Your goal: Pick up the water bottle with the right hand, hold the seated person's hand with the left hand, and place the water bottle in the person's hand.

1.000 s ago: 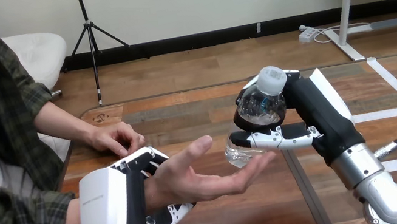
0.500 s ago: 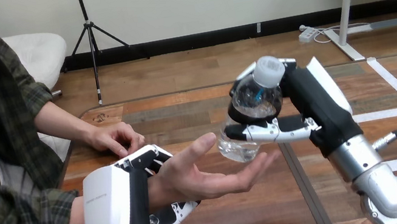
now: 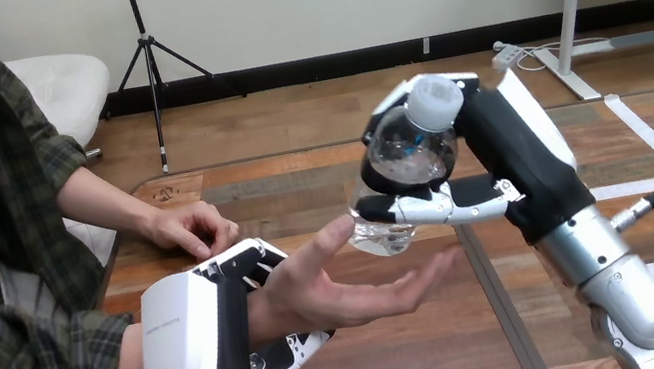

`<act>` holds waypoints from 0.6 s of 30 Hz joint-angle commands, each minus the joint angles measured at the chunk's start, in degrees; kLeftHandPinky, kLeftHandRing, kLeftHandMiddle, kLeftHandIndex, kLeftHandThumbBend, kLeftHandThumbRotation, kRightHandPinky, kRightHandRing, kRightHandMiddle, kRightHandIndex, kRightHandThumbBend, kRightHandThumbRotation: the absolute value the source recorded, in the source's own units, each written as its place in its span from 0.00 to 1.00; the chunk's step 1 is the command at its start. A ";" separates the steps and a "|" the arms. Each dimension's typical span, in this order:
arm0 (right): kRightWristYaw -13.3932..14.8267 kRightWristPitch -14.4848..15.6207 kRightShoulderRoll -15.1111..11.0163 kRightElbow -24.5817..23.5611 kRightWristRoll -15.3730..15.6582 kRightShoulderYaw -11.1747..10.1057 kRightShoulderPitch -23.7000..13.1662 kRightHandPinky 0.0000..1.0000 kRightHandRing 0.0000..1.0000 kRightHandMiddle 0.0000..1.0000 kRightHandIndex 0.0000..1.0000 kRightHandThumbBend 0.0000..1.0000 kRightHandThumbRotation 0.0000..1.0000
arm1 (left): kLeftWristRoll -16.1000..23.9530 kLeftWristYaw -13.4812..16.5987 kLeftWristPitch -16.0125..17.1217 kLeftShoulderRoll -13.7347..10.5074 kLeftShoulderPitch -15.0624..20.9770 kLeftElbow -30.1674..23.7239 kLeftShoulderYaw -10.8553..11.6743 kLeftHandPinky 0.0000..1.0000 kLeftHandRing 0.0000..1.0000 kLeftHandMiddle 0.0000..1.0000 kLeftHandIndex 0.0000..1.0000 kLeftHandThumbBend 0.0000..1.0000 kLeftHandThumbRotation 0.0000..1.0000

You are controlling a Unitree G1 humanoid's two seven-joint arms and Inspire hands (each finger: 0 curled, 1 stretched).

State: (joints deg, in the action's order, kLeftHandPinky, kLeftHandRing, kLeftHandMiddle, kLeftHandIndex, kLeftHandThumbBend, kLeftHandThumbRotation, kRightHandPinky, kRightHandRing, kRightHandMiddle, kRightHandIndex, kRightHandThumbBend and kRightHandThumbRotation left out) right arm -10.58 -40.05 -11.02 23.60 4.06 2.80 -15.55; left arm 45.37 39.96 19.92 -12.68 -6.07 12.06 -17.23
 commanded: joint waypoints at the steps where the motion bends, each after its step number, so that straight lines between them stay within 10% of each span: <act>1: -0.60 -0.05 0.88 -5.97 -1.71 0.50 -0.49 0.35 0.39 0.43 0.44 0.71 0.00 | -0.44 -0.59 2.67 2.73 2.92 -1.41 -2.95 0.25 0.30 0.37 0.41 0.75 0.00; 18: -2.96 -0.53 0.67 -11.43 -3.35 1.91 2.46 0.30 0.35 0.40 0.43 0.73 0.00 | -0.22 0.06 3.03 2.39 3.48 -0.75 -2.51 0.24 0.29 0.36 0.41 0.75 0.00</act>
State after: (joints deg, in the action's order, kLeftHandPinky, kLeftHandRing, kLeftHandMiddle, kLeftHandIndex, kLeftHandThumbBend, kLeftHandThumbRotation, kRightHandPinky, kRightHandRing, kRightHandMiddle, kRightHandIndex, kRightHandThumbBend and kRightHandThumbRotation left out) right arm -13.19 -39.69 -10.96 15.97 2.73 4.83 -11.80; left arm 45.49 40.01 19.93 -12.54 -6.05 12.07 -17.23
